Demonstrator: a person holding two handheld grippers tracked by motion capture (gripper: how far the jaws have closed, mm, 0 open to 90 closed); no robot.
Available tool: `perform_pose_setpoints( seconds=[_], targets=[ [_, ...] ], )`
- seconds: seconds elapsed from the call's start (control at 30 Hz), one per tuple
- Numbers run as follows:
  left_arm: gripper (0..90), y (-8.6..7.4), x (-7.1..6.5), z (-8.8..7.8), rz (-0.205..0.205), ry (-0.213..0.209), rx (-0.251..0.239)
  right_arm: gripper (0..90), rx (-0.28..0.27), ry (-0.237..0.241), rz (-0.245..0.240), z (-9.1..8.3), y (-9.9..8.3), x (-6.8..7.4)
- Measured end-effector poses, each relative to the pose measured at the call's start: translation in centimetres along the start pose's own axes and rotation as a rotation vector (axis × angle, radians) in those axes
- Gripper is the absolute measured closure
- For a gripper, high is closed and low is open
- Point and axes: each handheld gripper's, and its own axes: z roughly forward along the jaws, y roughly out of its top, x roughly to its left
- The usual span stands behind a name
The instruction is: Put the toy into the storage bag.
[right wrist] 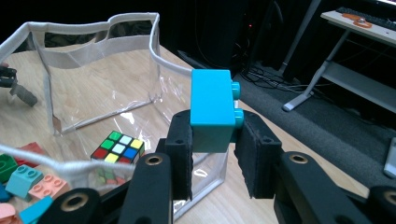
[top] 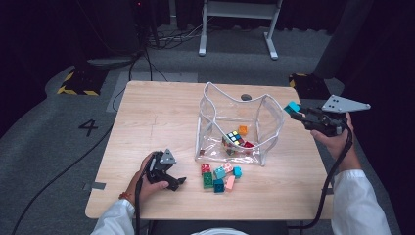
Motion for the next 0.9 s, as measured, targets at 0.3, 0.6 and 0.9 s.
perform_pose_setpoints(
  seconds=[0.3, 0.6, 0.9],
  targets=[
    [0.1, 0.0, 0.0, 0.0, 0.001, 0.000, 0.000, 67.8, -0.010, 0.080, 0.001, 2.8, 1.6, 0.6],
    [0.1, 0.0, 0.0, 0.0, 0.001, 0.001, 0.000, 67.8, 0.048, 0.166, -0.054, 6.3, 2.7, 1.9],
    [0.1, 0.0, 0.0, 0.0, 0.001, 0.003, 0.000, 67.7, 0.162, 0.220, -0.117, 9.1, 3.2, 3.0]
  ],
)
